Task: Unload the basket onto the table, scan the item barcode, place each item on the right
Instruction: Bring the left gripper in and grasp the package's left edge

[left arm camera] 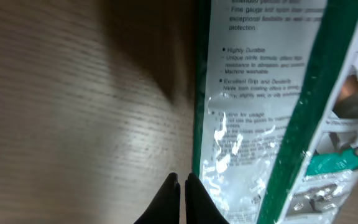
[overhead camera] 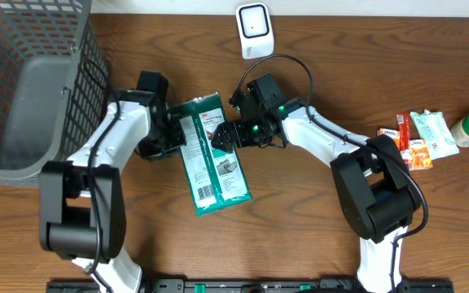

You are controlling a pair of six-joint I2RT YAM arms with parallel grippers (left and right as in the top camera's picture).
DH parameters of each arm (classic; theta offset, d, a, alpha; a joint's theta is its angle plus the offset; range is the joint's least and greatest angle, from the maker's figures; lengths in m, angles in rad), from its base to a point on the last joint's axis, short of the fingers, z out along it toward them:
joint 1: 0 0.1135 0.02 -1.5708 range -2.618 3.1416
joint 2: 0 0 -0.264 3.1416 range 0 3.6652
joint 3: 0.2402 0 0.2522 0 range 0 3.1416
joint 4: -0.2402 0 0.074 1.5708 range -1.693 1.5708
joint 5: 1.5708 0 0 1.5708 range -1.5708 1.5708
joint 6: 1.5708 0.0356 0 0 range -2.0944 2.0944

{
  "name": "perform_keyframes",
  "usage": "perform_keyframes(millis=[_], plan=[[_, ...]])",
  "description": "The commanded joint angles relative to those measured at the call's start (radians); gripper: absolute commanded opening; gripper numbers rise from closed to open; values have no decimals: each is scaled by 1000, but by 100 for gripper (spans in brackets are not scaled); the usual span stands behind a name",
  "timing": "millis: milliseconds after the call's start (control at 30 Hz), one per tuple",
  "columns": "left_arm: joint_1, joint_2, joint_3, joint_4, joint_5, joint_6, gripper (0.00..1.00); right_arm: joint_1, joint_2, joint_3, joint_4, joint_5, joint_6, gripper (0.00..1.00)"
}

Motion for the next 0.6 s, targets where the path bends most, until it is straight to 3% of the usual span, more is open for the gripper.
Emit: perform_keyframes(millis=[0, 567], plan=[[-16, 32, -8, 22, -18, -6, 7, -13, 36, -18, -18, 14, -2, 99], [-20, 45, -204, 264, -16, -63, 8, -12, 36, -27, -21, -28, -30, 97]])
